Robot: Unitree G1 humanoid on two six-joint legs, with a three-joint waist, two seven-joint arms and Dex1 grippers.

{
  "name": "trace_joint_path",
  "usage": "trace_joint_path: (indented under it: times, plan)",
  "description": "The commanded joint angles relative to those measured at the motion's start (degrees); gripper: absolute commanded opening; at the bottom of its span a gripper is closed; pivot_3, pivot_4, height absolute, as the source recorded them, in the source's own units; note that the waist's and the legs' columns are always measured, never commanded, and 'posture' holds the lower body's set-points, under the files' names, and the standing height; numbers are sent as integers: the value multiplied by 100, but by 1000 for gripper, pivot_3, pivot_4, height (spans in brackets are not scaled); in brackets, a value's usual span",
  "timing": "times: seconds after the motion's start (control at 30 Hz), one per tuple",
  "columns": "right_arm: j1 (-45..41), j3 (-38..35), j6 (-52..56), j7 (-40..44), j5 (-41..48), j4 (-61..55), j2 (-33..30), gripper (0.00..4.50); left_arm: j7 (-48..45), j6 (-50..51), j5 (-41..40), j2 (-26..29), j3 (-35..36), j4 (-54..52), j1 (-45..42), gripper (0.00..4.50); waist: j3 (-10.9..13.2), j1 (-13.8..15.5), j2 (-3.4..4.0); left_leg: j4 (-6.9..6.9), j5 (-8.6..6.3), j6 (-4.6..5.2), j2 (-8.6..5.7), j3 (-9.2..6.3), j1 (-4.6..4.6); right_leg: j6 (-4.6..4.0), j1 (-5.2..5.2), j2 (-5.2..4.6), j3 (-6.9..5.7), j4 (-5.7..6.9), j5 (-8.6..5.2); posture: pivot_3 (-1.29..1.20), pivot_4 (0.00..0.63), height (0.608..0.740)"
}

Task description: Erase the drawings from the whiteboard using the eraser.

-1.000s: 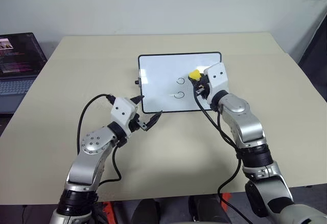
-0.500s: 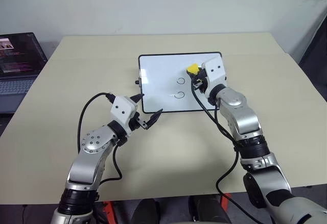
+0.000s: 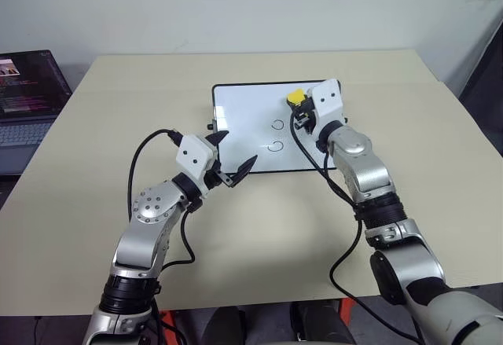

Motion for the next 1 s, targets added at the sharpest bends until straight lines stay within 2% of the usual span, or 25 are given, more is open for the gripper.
trace_joint_path:
  times: [0.03,0.33,1.0]
  plan:
    - [-184,-34,-329,-21,-58,151,62,1238,11,-79,28,40,43,-178,24,4500,0,-1,0,0,0,0,0,0,0,0,0,0,0,0,0,0,150,740]
    - [68,134,-854,47,-257,878,192,1238,56,-27,21,26,34,-290,41,4500,-1,-26,-2,5,0,0,0,2,5,0,3,0,2,5,0,0,150,740]
    - [889,466,-608,210,-444,-23,451,1238,38,51,5,32,11,-447,152,4500,-3,-46,-3,7,0,0,1,0,13,0,9,0,2,10,0,0,150,740]
